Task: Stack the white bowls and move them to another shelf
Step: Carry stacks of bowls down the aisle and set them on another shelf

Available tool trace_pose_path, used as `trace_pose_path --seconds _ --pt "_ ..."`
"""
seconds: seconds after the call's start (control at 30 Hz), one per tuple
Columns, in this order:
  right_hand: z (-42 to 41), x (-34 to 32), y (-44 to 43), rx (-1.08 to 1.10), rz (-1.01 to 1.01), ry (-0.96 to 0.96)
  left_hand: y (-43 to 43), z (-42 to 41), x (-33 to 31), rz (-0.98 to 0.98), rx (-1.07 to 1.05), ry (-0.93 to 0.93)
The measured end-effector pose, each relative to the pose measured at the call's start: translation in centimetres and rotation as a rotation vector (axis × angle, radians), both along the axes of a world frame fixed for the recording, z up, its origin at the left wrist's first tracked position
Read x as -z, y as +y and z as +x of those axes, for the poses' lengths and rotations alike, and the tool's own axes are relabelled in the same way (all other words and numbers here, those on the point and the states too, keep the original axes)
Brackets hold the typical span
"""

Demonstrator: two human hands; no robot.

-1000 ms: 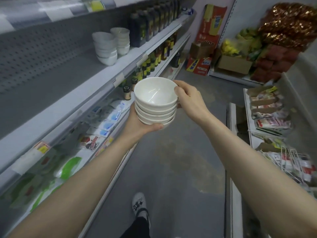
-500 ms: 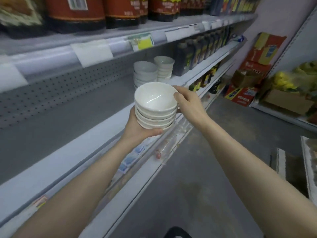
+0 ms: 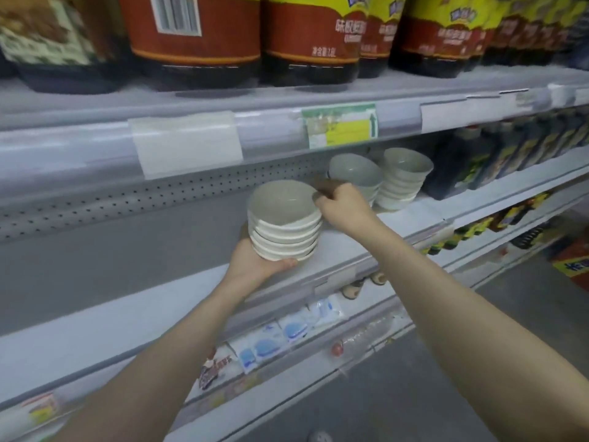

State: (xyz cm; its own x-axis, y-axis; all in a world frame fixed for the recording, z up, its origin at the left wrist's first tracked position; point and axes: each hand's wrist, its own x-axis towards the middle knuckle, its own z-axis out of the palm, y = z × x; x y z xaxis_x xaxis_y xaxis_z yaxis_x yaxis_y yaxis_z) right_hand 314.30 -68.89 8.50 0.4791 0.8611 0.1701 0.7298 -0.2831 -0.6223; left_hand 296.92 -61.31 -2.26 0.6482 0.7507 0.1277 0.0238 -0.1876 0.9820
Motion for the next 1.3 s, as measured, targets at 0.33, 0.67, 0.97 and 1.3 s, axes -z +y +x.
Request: trace_pose_path --seconds 0.33,0.67,0.97,1.3 --pt "5.5 -0.9 6.7 -0.121 -0.250 -0.815 2.5 4.7 1.9 0.035 -0.237 0.090" --pt "8.5 1.3 8.9 -0.164 -0.089 -0.782 4.8 6.9 2.9 0.022 -0.224 0.104" --pt "8.5 2.6 9.9 -0.135 -0.045 -0.753 6.7 5.7 3.9 0.016 -0.089 0.222" --pt "6.5 2.7 9.0 -0.035 -0.039 -0.659 6.3 3.9 1.1 0.180 -0.047 0.383"
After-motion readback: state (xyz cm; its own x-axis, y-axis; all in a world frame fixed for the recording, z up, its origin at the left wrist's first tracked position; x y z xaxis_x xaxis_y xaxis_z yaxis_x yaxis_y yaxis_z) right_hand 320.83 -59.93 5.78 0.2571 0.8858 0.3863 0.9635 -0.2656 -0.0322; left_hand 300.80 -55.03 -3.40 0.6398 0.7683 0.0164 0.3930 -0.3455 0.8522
